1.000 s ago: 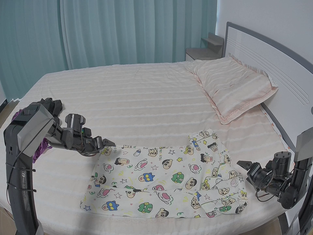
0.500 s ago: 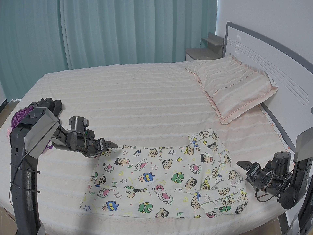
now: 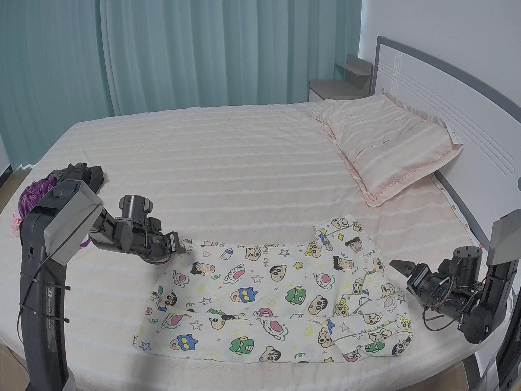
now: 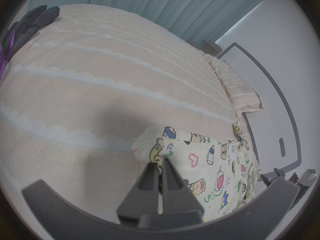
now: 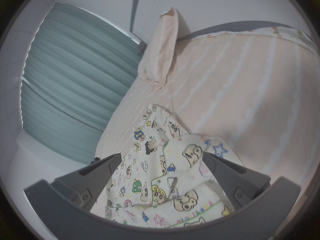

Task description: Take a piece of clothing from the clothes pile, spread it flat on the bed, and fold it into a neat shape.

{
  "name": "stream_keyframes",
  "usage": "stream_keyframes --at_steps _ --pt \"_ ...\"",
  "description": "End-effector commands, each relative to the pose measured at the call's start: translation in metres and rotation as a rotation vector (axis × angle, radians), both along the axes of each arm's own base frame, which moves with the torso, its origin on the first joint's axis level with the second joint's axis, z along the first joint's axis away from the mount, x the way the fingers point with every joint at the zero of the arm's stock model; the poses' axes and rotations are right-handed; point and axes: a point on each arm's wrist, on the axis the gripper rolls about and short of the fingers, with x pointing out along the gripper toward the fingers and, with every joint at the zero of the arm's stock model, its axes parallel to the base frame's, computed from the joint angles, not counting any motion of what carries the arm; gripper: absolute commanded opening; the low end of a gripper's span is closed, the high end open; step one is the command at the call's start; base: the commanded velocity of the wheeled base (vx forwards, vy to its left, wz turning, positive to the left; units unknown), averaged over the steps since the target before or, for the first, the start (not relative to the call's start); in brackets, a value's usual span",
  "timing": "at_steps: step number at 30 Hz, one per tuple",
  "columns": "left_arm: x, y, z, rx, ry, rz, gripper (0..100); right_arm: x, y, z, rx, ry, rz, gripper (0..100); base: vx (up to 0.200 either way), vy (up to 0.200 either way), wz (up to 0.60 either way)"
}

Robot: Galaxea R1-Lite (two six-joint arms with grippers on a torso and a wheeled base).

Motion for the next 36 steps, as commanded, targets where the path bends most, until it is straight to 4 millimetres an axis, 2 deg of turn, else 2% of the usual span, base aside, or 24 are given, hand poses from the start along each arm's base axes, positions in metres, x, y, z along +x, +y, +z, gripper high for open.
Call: stream_keyframes --at_steps 1,2,3,7,8,9,11,15,19,25,31,36 --pt "-0.002 0.004 0.005 0.019 -0.005 0.023 0 0.024 -0.002 -0.001 -0.075 -0.071 0.05 100 0.0 0.0 0.0" --pt "-0.002 0.005 0.006 0.022 -0.008 0.028 0 0.042 0.001 0.0 -0.075 -0.1 0.087 100 0.0 0.0 0.0" --pt "-0.002 0.005 0.006 0.022 -0.008 0.028 0 0.047 0.002 0.001 -0.072 -0.101 0.092 100 0.0 0.0 0.0" --pt "-0.002 0.006 0.013 0.044 -0.022 0.051 0 0.092 0.008 0.001 -0.087 -0.069 0.104 100 0.0 0.0 0.0" --pt "-0.002 0.006 0.013 0.045 -0.023 0.052 0 0.096 0.009 0.001 -0.087 -0.069 0.106 100 0.0 0.0 0.0" --pt "-0.002 0.008 0.017 0.043 -0.03 0.058 0 0.113 0.009 0.005 -0.09 -0.058 0.108 100 0.0 0.0 0.0" --pt "-0.003 0.009 0.019 0.043 -0.03 0.059 0 0.137 0.007 0.008 -0.095 -0.036 0.115 100 0.0 0.0 0.0" --pt "-0.007 0.008 0.017 0.045 -0.017 0.055 0 0.17 -0.001 0.006 -0.117 -0.007 0.139 100 0.0 0.0 0.0" --pt "-0.009 0.006 0.016 0.045 -0.011 0.052 0 0.182 -0.001 -0.004 -0.149 0.016 0.16 100 0.0 0.0 0.0" --pt "-0.012 0.004 0.02 0.044 -0.009 0.048 0 0.211 -0.013 -0.032 -0.208 0.066 0.18 100 0.0 0.0 0.0" --pt "-0.016 0.003 0.023 0.044 -0.005 0.046 0 0.221 0.0 -0.055 -0.271 0.075 0.254 100 0.0 0.0 0.0" --pt "-0.017 0.002 0.023 0.043 -0.002 0.046 0 0.23 0.013 -0.057 -0.276 0.043 0.277 100 0.0 0.0 0.0"
